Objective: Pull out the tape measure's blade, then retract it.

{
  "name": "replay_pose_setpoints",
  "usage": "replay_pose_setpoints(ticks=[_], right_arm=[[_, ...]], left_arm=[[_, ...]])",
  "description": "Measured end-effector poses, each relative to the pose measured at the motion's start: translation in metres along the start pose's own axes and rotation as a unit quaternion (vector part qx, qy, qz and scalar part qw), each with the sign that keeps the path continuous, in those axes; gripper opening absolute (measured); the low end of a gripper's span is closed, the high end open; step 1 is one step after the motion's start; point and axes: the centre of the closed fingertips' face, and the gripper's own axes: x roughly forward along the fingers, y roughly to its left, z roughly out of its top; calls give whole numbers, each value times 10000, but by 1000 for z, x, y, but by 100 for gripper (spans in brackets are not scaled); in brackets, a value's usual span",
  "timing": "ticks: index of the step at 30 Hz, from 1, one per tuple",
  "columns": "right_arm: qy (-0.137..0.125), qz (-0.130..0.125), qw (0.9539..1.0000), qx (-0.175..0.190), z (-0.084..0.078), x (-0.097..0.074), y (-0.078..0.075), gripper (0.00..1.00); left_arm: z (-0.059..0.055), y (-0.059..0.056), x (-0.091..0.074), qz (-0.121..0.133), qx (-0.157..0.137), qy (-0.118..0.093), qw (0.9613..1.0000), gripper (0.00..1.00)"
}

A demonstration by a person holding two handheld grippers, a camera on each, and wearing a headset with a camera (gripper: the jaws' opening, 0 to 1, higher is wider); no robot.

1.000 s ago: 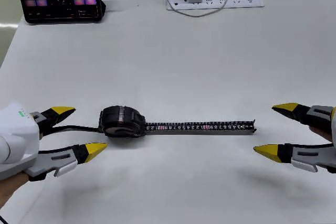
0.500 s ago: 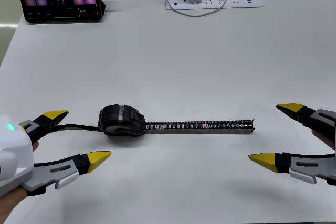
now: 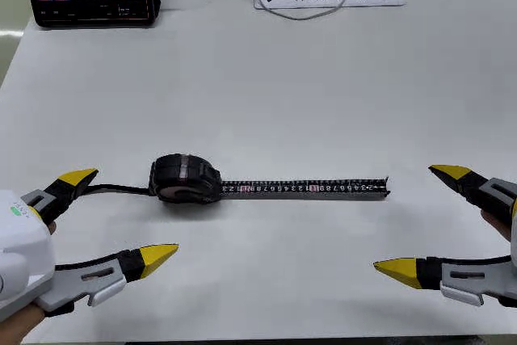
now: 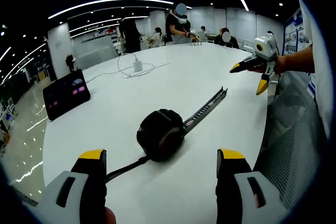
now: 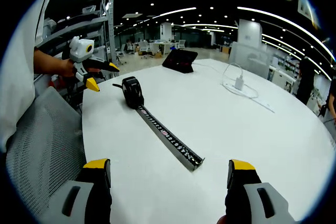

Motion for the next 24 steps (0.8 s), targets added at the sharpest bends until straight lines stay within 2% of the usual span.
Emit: replay_pose_setpoints(ticks=[3,5,9,16,24], right_arm=[[-2,-9,10000,43,-2,0,2,94],[19,-42,10000,7,-4,0,3,96],[-5,-47,10000,62,-4,-2,7,99],[44,-52,9999,89,-8,-7,9,99],[-32,-140,9996,232,-11,-13,6,99]], left_arm=[[2,-3,-1,-3,1,-36,10000,88],[0,-6,-1,6,105,0,9999,89],[-1,-11,-2,-43,93,-4,9999,92],[-1,-16,-5,-90,109,-38,9999,98],[-4,-18,-7,-120,91,-18,9999,99]])
